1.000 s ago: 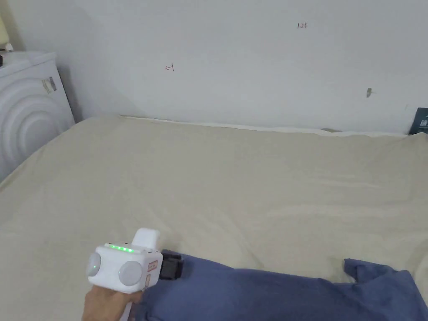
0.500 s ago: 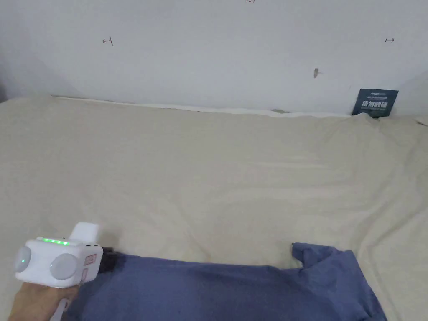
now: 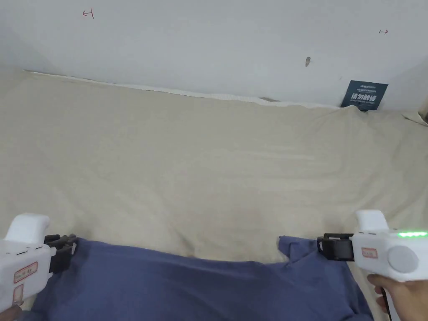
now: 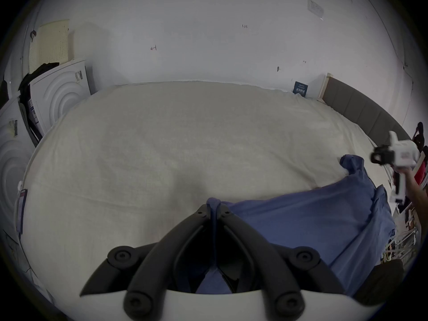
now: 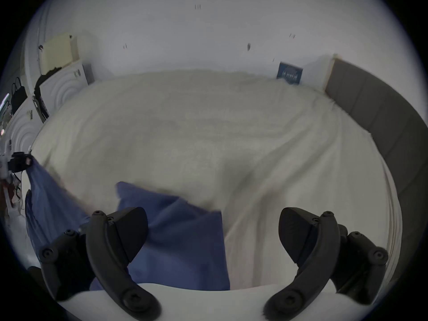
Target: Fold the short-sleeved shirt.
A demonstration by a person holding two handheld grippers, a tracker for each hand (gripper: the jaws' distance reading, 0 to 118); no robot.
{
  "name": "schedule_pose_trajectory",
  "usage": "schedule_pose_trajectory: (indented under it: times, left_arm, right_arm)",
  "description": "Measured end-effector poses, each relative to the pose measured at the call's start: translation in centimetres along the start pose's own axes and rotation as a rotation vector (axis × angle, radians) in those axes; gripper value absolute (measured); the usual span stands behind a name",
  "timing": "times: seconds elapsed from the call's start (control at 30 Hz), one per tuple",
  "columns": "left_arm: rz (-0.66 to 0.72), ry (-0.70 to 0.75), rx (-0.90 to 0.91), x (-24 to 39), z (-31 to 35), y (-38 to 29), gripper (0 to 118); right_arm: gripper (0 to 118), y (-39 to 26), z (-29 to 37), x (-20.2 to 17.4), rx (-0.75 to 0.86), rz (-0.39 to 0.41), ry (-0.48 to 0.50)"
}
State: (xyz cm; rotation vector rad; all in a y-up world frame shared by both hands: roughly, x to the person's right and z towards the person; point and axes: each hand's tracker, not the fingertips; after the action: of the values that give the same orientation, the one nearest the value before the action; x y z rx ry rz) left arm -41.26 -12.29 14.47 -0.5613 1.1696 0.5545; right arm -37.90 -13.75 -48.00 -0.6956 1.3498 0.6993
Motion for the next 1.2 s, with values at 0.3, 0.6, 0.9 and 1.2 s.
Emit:
schedule_pose_trajectory:
  times: [0.3,0.6,0.9,1.2]
  left_arm:
    - [0.010,0.000,-0.047,0.4,-1.0,-0.1,3]
    - [0.037,-0.012,0.030,0.2,0.2,1.3,3]
    - [0.011,-0.012,0.153,0.5,0.5,7.1,3]
    - [0.051,-0.038,0.181,-0.8,1.2,4.9,3]
  right_arm:
    - [3,-0.7,0.6,-3.2,-0.061,0.058,-0.033]
    - [3,-0.1,6.5,-0.7,0.134,0.056,-0.086]
    - [3,4.4,8.3,0.2,0.253,0.070,-0.119]
    - [3,0.0,11.6,0.5,0.348,-0.004,-0.074]
